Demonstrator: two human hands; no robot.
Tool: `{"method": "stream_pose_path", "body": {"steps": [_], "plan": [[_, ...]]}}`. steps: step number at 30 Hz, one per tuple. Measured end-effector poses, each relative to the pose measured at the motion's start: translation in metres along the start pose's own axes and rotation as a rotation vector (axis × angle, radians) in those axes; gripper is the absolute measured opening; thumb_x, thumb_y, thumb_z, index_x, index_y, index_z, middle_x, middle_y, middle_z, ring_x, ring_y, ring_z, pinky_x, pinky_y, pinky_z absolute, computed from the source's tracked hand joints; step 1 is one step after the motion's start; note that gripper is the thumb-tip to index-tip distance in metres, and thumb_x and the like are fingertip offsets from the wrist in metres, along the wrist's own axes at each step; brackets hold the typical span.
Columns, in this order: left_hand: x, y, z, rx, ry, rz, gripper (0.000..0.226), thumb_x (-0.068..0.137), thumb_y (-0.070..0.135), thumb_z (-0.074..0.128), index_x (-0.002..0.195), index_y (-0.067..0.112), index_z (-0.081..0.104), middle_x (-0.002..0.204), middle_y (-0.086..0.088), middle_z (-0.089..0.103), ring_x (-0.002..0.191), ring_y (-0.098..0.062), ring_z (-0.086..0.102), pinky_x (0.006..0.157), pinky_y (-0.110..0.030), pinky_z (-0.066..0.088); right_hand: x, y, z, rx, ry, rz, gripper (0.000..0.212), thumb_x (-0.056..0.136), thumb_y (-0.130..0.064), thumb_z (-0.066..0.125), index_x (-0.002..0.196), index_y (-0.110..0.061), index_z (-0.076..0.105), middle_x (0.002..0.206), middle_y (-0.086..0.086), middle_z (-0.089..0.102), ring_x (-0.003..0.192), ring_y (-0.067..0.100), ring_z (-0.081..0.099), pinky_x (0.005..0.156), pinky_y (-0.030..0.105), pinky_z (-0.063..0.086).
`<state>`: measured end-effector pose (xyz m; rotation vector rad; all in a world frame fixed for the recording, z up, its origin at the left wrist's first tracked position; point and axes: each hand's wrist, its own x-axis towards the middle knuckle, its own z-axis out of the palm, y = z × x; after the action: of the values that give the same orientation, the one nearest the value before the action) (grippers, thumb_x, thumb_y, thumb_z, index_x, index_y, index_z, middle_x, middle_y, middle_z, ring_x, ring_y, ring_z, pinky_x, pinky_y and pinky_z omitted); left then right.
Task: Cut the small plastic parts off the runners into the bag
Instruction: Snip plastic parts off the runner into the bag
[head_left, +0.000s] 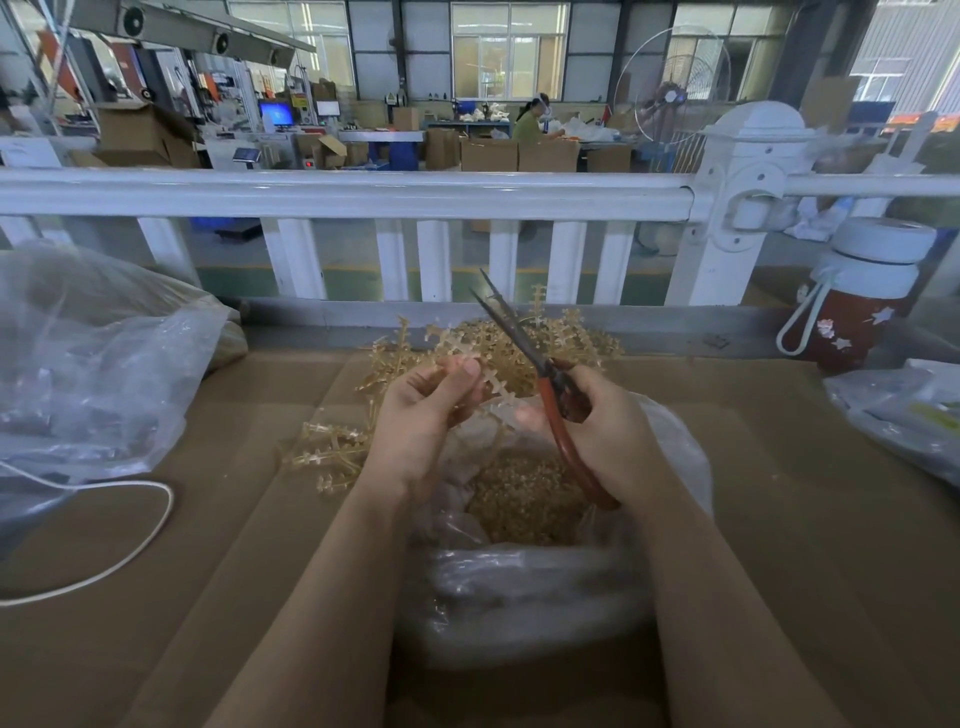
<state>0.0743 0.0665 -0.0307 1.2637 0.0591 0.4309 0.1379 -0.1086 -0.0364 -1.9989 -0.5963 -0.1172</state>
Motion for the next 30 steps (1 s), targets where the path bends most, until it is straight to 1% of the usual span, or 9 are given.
{"method": "stream_pose_path", "body": {"steps": [2,5,8,10,17,21,24,26,30], "plan": [[-0.0011,0.0009,0.0006,0.053,0.002,0.059,0.023,0.084,0.032,0.073,0.071,0.015,0.065,0.069,-0.005,0.055,0.067,-0.021,0.047,0.074,-0.031,0.047,-0.0012,0.0019,0.0010,-0.064,-0.022,-0.030,0.063,0.057,-0.096,0.059,0.093,-0.043,0.059,0.092,-0.028,0.067,0.084,-0.008,0.063,0.068,0.022,0.049],[0.0000,0.0015,0.0020,0.123,0.032,0.148,0.025,0.089,0.027,0.070,0.067,0.020,0.061,0.064,0.004,0.053,0.060,-0.010,0.046,0.065,-0.020,0.044,-0.0011,0.0044,0.0023,-0.163,-0.038,-0.044,0.062,0.057,-0.097,0.057,0.094,-0.047,0.058,0.088,-0.027,0.066,0.080,-0.007,0.061,0.065,0.022,0.046],[0.0032,-0.0002,0.0015,0.158,0.067,0.190,0.031,0.092,0.021,0.069,0.062,0.025,0.060,0.057,0.014,0.050,0.055,-0.003,0.042,0.058,-0.014,0.040,-0.0006,0.0055,0.0031,-0.215,-0.052,-0.058,0.058,0.059,-0.094,0.058,0.094,-0.048,0.057,0.084,-0.027,0.064,0.077,-0.006,0.059,0.063,0.023,0.043],[0.0049,-0.0017,-0.0002,0.166,0.064,0.204,0.034,0.092,0.022,0.069,0.060,0.029,0.060,0.056,0.015,0.049,0.054,-0.001,0.041,0.056,-0.011,0.039,-0.0006,0.0057,0.0032,-0.222,-0.053,-0.065,0.057,0.060,-0.093,0.059,0.095,-0.048,0.057,0.084,-0.026,0.064,0.078,-0.006,0.059,0.063,0.023,0.043],[0.0056,-0.0013,-0.0032,0.200,0.041,0.216,0.028,0.082,0.038,0.070,0.057,0.032,0.059,0.056,0.016,0.046,0.055,-0.003,0.037,0.056,-0.012,0.038,-0.0013,0.0034,0.0027,-0.259,-0.037,-0.076,0.068,0.056,-0.094,0.057,0.101,-0.043,0.063,0.085,-0.024,0.065,0.079,-0.006,0.059,0.064,0.021,0.045],[0.0056,-0.0006,-0.0032,0.188,0.075,0.206,0.031,0.081,0.040,0.072,0.057,0.028,0.055,0.058,0.011,0.042,0.056,-0.006,0.034,0.053,-0.014,0.035,-0.0014,0.0013,0.0020,-0.289,-0.016,-0.064,0.053,0.054,-0.093,0.057,0.083,-0.049,0.056,0.078,-0.024,0.064,0.073,-0.008,0.058,0.059,0.019,0.041],[0.0044,0.0000,-0.0026,0.179,0.082,0.191,0.032,0.082,0.039,0.072,0.058,0.028,0.054,0.058,0.006,0.038,0.056,-0.008,0.030,0.051,-0.016,0.032,-0.0013,0.0003,0.0022,-0.311,-0.015,-0.059,0.056,0.053,-0.093,0.054,0.084,-0.046,0.057,0.078,-0.022,0.065,0.073,-0.005,0.058,0.060,0.021,0.044],[0.0042,0.0003,-0.0025,0.179,0.088,0.185,0.031,0.081,0.037,0.072,0.059,0.027,0.052,0.059,0.003,0.038,0.056,-0.010,0.030,0.052,-0.017,0.033,-0.0018,0.0007,0.0018,-0.311,-0.015,-0.052,0.063,0.052,-0.093,0.055,0.084,-0.039,0.061,0.076,-0.019,0.065,0.072,-0.003,0.059,0.061,0.023,0.047],[0.0040,0.0014,-0.0021,0.169,0.065,0.178,0.029,0.082,0.033,0.069,0.056,0.027,0.056,0.056,0.009,0.043,0.054,-0.006,0.035,0.054,-0.014,0.037,-0.0032,0.0003,0.0009,-0.288,-0.024,-0.049,0.065,0.052,-0.093,0.055,0.081,-0.035,0.063,0.072,-0.016,0.064,0.068,0.000,0.060,0.058,0.022,0.046]]}}
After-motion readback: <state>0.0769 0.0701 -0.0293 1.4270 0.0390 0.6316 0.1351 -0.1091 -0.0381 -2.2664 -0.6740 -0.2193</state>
